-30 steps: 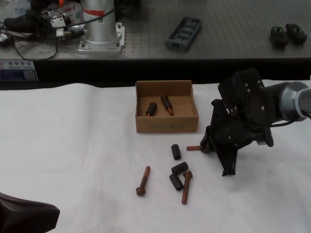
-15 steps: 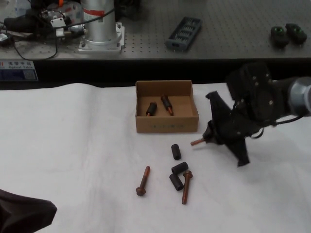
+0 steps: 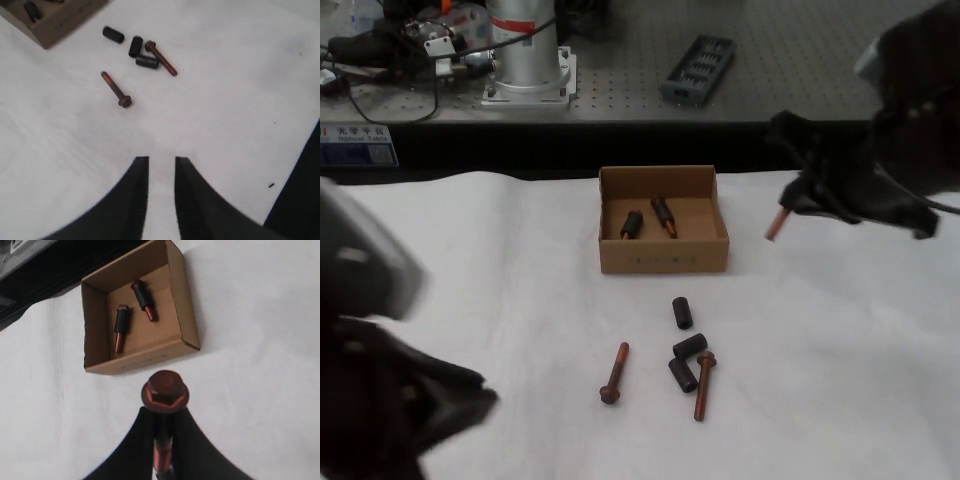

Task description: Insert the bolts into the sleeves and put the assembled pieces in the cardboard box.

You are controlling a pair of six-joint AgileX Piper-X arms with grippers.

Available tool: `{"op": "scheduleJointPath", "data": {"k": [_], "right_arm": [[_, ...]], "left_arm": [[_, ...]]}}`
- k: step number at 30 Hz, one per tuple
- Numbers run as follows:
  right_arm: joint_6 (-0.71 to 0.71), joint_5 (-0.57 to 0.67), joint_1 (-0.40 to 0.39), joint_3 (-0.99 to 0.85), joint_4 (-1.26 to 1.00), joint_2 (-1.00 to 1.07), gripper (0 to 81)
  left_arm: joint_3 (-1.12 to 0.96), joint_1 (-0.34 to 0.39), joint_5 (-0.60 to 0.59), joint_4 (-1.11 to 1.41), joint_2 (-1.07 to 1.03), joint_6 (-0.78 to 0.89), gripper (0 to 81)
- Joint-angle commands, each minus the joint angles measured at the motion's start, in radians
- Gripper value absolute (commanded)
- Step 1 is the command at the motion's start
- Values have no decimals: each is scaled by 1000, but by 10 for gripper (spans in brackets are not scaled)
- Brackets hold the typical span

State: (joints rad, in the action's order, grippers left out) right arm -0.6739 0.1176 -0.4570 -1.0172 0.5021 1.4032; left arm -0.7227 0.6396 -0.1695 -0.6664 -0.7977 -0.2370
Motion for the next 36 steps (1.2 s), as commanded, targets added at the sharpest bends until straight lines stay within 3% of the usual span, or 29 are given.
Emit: {"op": "scheduleJointPath", "data": {"k": [1, 3, 4, 13, 18, 24, 36], "right_arm": [[50, 21, 6, 48, 8, -84, 19], [55, 49, 6, 107, 8, -185, 19], [57, 58, 6, 138, 11, -237, 19], [58, 95, 6, 330, 164, -698, 19], [58, 91, 6, 362, 278, -870, 19], [58, 72, 6, 362, 322, -936, 19], [42, 79, 6, 362, 322, -936, 19]], "left_arm": [[-1, 2, 1, 57, -101, -40, 334], [-1, 2, 7, 119, -178, -40, 425], [-1, 2, 7, 153, -208, -40, 431], [-122, 2, 13, 315, -509, -26, 388], [-299, 2, 191, 325, -675, 145, 388], [-505, 8, 255, 311, -825, 471, 371], [-692, 55, 268, 247, -1094, 835, 346]]}}
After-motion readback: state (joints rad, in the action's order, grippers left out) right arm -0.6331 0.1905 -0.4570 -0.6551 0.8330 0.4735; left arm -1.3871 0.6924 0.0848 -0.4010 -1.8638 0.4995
